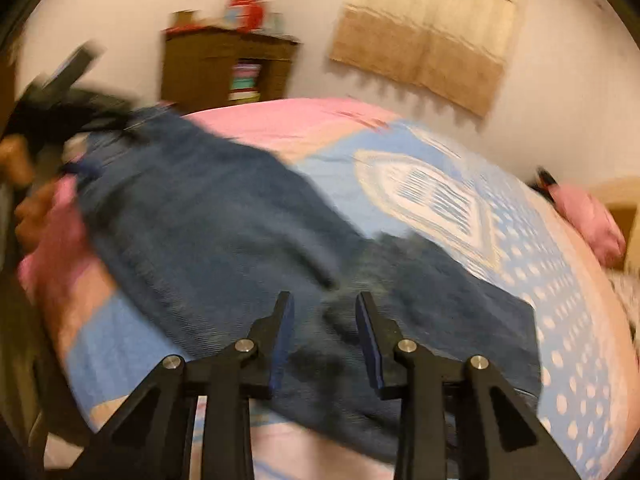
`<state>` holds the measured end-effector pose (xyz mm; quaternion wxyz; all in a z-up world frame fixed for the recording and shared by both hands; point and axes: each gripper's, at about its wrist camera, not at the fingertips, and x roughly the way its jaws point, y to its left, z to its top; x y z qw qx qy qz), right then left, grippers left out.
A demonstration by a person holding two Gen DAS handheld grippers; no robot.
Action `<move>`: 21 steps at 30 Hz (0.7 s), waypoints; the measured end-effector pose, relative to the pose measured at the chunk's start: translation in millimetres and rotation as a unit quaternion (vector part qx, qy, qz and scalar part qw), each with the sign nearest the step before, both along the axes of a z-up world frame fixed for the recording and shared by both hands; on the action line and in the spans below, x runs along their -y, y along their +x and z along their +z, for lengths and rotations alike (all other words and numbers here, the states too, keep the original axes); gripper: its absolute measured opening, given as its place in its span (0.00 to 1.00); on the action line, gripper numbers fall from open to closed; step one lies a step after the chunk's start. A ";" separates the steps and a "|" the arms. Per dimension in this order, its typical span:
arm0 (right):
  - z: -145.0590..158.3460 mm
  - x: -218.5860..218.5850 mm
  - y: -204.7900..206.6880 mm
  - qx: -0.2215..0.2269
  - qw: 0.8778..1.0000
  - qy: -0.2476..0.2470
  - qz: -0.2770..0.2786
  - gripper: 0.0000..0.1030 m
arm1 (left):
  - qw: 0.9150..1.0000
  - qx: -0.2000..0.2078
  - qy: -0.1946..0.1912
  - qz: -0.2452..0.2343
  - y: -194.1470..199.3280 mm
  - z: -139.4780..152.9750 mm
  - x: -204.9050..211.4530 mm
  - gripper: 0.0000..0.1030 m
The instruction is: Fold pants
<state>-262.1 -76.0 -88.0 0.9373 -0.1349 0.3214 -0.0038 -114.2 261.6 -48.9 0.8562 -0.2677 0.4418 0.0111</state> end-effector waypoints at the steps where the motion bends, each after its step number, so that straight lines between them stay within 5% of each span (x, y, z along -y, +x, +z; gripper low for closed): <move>1: -4.6 6.2 5.0 -0.016 1.000 -0.002 0.009 0.33 | 1.000 -0.001 0.000 0.000 0.0 -0.1 0.1 0.81; 8: -39.5 3.1 21.7 -0.078 0.996 -0.035 0.038 0.33 | 1.000 0.000 0.003 -0.001 -0.5 1.0 -0.1 0.81; 11: -46.3 2.3 33.6 -0.071 0.995 -0.053 0.040 0.33 | 1.000 -0.002 0.006 -0.003 0.5 0.5 1.6 0.81; 12: -46.7 2.0 34.5 -0.070 0.995 -0.056 0.042 0.30 | 1.000 -0.002 0.006 -0.004 0.9 0.5 1.7 0.81; 14: -44.7 1.3 34.1 -0.082 0.994 -0.043 0.056 0.05 | 1.000 -0.002 0.006 -0.002 2.0 0.4 2.3 0.81; 21: -7.4 -17.3 -7.7 -0.025 0.994 -0.070 0.074 0.03 | 1.000 -0.001 -0.001 0.001 1.0 0.2 -1.6 0.81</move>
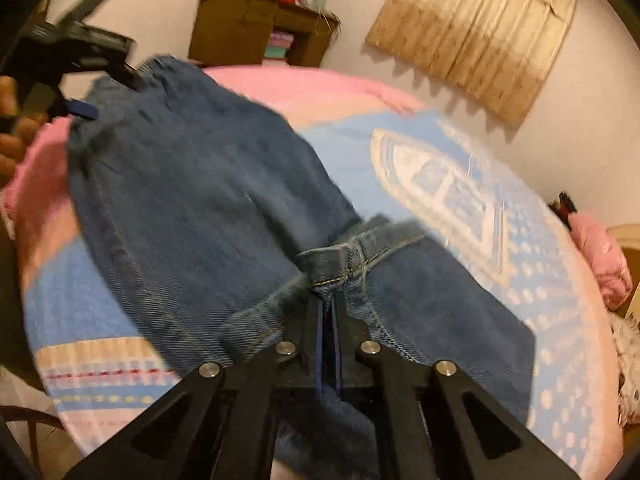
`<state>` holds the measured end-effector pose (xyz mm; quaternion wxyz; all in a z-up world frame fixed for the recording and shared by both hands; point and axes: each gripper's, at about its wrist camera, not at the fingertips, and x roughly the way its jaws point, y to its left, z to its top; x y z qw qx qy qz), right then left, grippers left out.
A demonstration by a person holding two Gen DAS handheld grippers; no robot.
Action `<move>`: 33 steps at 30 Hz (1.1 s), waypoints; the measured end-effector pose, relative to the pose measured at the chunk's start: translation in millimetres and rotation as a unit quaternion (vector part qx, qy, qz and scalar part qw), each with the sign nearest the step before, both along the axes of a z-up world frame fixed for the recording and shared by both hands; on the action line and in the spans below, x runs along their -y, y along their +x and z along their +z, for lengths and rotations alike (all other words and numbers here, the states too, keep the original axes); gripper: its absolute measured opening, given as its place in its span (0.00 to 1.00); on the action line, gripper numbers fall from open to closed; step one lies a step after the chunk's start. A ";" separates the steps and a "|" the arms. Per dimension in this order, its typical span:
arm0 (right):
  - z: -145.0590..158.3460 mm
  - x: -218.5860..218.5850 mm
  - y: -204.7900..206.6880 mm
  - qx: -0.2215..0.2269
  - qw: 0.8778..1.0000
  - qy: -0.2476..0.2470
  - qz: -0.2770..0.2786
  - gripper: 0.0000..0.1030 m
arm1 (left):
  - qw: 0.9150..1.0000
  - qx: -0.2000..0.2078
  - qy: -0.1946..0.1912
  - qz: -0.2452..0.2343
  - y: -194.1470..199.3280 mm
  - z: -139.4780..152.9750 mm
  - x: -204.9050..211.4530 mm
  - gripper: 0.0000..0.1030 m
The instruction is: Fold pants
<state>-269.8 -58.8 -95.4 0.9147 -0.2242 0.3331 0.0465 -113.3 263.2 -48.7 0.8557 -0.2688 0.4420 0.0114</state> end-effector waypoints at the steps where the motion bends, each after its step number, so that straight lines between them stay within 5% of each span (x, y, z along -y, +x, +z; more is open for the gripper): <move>1: 1.3 -3.9 -4.1 -0.003 1.000 -0.002 0.008 0.03 | 1.000 0.000 0.000 0.001 -0.5 0.1 -0.7 0.81; 7: -42.5 -16.7 -9.4 -0.060 0.997 -0.051 0.011 0.09 | 1.000 0.001 -0.003 -0.001 -2.9 -0.3 -2.5 0.81; 10: -50.4 -27.4 -16.5 -0.042 0.994 -0.102 0.024 0.12 | 1.000 0.001 -0.005 -0.001 -2.7 -0.3 -2.9 0.81; 13: -40.9 -27.8 -24.1 -0.036 0.994 -0.093 0.033 0.38 | 1.000 0.001 -0.007 0.001 -2.9 -0.5 -3.7 0.81; 15: -33.1 -26.8 -31.0 -0.005 0.995 -0.093 0.030 0.72 | 1.000 0.001 -0.007 0.001 -3.0 -0.2 -4.2 0.81; 20: -34.8 -30.2 -31.4 0.010 0.994 -0.101 0.046 0.72 | 1.000 0.001 -0.008 0.001 -3.2 0.1 -4.5 0.81; 23: -29.1 -29.5 -24.5 0.037 0.995 -0.092 0.018 0.50 | 1.000 0.001 -0.009 0.002 -3.1 -0.1 -4.3 0.81; 33: -51.2 -27.9 -2.1 0.024 0.996 -0.091 0.001 0.49 | 1.000 0.000 -0.013 0.001 -3.1 0.6 -7.1 0.81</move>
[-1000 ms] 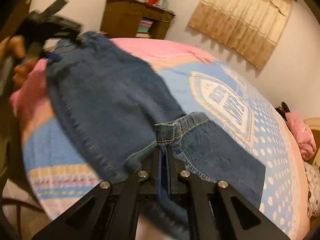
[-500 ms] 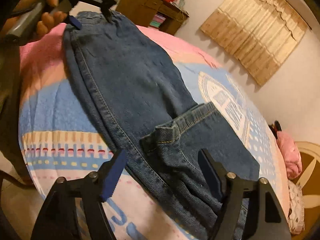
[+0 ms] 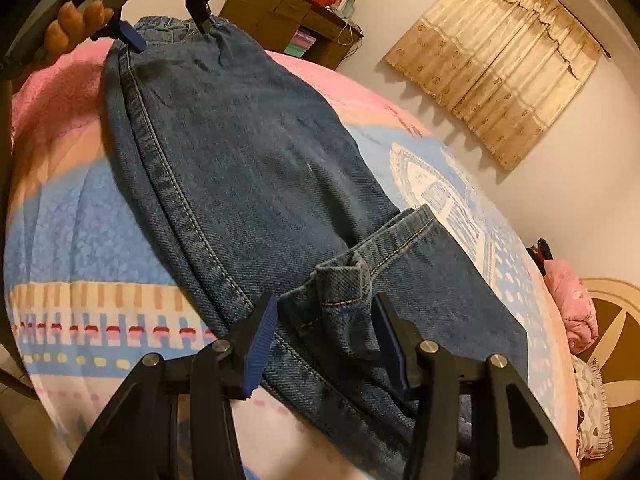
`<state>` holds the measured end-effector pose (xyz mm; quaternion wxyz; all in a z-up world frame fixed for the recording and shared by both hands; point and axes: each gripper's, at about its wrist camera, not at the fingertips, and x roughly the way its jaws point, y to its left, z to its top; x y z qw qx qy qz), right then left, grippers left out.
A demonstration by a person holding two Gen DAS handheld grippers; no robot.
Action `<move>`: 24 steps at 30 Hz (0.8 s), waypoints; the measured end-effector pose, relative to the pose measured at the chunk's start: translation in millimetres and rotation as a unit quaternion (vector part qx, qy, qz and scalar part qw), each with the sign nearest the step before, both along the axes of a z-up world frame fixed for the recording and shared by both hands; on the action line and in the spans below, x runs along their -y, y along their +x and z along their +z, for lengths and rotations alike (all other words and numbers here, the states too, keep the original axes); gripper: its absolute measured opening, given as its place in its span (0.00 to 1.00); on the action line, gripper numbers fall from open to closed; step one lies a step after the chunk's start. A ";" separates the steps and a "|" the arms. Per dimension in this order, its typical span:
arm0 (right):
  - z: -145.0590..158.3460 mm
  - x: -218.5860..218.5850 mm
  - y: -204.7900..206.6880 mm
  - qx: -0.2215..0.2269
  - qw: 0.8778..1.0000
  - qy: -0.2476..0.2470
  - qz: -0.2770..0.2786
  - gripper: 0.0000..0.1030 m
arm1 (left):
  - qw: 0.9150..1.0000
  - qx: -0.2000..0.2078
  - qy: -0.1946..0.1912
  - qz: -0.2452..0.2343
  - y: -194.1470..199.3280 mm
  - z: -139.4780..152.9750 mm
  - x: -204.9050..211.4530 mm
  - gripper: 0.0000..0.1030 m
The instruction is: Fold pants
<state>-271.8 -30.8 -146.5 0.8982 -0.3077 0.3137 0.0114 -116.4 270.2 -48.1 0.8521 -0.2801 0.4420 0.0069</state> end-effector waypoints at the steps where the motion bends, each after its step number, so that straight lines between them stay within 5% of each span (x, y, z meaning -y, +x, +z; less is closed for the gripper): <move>1: 2.4 5.5 2.6 -0.007 1.000 0.024 -0.010 0.49 | 1.000 0.000 -0.002 0.000 -0.1 -0.1 -0.4 0.81; 3: 10.4 26.1 11.8 -0.032 0.991 0.118 -0.047 0.32 | 1.000 0.001 -0.006 0.000 0.3 -0.5 -1.6 0.81; 8: 23.0 66.8 17.8 -0.042 0.951 0.283 -0.119 0.21 | 1.000 0.001 -0.011 0.001 0.2 -1.3 -3.1 0.81; 13: 24.5 54.0 33.5 -0.058 0.959 0.244 -0.131 0.14 | 1.000 0.002 -0.020 0.004 -1.2 -1.2 -6.9 0.81; 18: 72.7 52.2 40.9 -0.005 0.950 0.283 -0.136 0.12 | 0.999 0.004 -0.040 0.011 -2.5 -2.1 -12.7 0.81; 21: 103.4 23.0 46.5 0.027 0.962 0.258 -0.089 0.12 | 0.999 0.005 -0.040 0.013 -2.9 -1.3 -12.9 0.81; 24: 98.6 -23.7 45.6 0.021 0.978 0.206 -0.024 0.12 | 1.000 0.006 -0.021 0.012 -3.8 1.6 -11.9 0.81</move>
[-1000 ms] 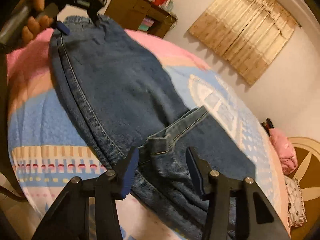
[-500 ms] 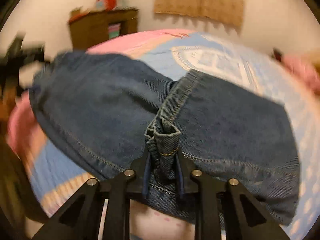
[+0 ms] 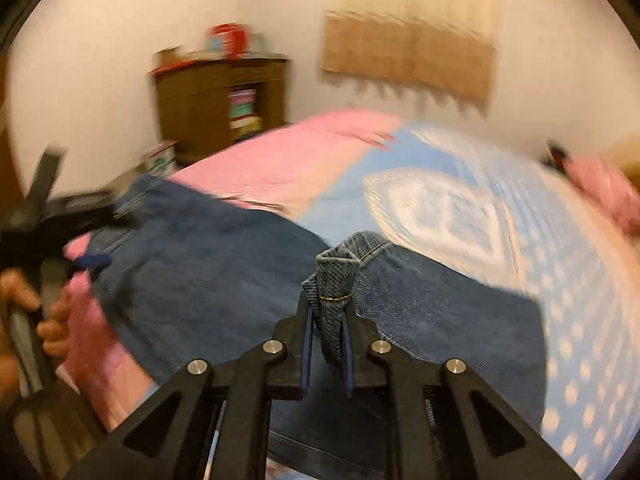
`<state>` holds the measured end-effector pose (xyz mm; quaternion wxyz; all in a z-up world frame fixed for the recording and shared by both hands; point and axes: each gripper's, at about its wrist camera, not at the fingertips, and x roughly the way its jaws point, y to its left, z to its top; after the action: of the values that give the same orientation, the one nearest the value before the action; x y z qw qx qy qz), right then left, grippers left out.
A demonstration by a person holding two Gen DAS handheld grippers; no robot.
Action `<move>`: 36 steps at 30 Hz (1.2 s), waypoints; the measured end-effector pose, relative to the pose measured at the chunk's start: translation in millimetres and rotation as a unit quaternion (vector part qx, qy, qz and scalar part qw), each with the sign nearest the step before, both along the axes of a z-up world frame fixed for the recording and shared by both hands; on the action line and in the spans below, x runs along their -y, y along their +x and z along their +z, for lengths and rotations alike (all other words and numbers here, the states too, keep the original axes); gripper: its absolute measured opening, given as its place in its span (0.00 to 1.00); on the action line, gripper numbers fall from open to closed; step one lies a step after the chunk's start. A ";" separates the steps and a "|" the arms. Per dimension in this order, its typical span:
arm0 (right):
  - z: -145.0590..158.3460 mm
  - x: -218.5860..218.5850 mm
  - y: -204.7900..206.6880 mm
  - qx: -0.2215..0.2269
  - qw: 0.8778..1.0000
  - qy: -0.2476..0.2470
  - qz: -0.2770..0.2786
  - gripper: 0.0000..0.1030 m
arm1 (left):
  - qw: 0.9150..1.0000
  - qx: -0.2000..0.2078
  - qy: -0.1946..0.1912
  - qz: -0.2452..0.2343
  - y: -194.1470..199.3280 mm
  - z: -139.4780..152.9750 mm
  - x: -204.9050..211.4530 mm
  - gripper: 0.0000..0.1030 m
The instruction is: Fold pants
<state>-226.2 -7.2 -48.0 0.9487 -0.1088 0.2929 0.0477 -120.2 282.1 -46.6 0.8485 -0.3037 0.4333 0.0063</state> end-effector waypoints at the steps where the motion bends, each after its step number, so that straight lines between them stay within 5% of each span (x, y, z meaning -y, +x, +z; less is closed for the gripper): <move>1: -12.7 -19.2 -1.2 -0.009 0.999 -0.024 0.024 0.12 | 1.000 0.001 0.007 0.001 -0.3 1.3 -0.3 0.81; 5: -88.2 -43.7 10.4 -0.079 0.992 -0.093 0.023 0.16 | 1.000 0.002 0.014 0.003 -1.0 1.8 -1.4 0.81; 7: -98.5 -47.9 -3.3 -0.033 0.991 -0.127 0.035 0.16 | 1.000 0.001 0.017 0.002 -0.2 1.6 -0.8 0.81; 10: -98.2 -53.5 -11.4 -0.025 0.984 -0.170 0.054 0.17 | 1.000 -0.001 0.020 0.002 1.4 1.0 0.9 0.81; 17: -83.2 -46.1 -8.8 -0.050 0.988 -0.138 0.044 0.18 | 1.000 0.000 0.020 0.002 3.2 0.9 3.3 0.81; 20: -63.3 -41.9 -17.9 -0.052 0.992 -0.086 0.074 0.35 | 1.000 -0.001 0.023 0.001 3.4 0.8 3.0 0.81; 23: -33.2 -31.8 -41.8 0.013 0.997 -0.023 0.078 0.61 | 1.000 0.001 0.026 0.000 3.7 1.3 3.8 0.81; 25: -16.6 -16.4 -40.6 0.044 0.998 0.010 0.042 0.61 | 1.000 0.003 0.028 0.001 3.1 1.8 4.8 0.81; 29: -31.9 5.5 0.7 -0.006 0.999 -0.004 -0.045 0.58 | 0.999 0.016 0.038 0.017 -1.6 7.4 0.5 0.81; 33: -66.5 -15.8 17.2 -0.062 0.996 -0.062 -0.030 0.56 | 0.993 0.026 0.080 0.077 -12.1 17.2 -22.1 0.82; 36: -70.3 -18.1 8.6 -0.055 0.997 -0.047 -0.022 0.56 | 0.988 0.042 0.050 0.143 -25.1 16.5 -58.2 0.90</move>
<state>-217.6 10.9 -118.3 0.9259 -0.1438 0.3488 0.0189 -145.3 340.3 -30.0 0.8703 -0.3202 0.3485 0.1366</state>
